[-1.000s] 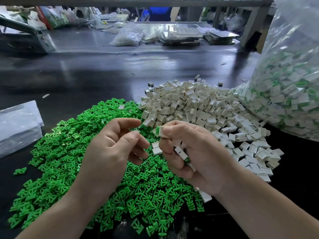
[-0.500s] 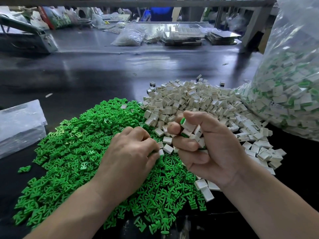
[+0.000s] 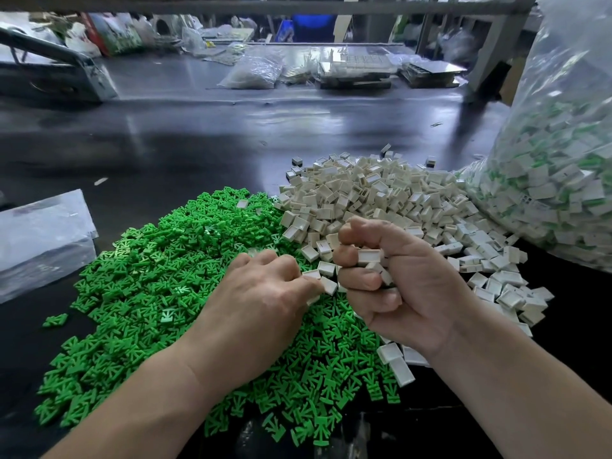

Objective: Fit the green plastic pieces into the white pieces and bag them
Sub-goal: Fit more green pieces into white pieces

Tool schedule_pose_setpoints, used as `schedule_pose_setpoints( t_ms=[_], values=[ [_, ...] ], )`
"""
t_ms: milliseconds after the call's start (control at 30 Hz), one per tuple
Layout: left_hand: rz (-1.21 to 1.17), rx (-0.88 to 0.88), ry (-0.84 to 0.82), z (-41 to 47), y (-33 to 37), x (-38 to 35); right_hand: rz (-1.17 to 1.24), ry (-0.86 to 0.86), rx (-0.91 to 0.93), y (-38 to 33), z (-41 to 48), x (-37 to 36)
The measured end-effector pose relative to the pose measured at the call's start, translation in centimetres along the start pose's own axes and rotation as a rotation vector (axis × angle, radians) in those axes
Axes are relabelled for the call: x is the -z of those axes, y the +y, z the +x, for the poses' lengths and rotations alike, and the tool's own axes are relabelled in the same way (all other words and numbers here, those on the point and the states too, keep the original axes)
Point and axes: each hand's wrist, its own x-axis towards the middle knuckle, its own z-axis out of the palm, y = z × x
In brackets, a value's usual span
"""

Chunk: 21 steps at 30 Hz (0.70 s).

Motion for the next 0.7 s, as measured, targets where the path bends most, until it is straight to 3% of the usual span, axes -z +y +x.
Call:
schedule_pose_setpoints(
  t_ms=[267,467,567,700],
  values=[
    [-0.096,0.134,0.031,0.0,-0.1,0.2,-0.074,-0.016,-0.013,0.0,0.0,0.0],
    [-0.684,0.425,0.353,0.2,0.9,1.7,-0.402,0.021,0.029,0.9,-0.2,-0.1],
    [-0.71,0.391,0.462,0.1,1.7,2.5,-0.402,-0.051,-0.057,1.2,-0.4,-0.4],
    [-0.62,0.292,0.448,0.0,2.1,2.1,-0.343,-0.163,-0.127,1.4,-0.5,-0.6]
  ],
)
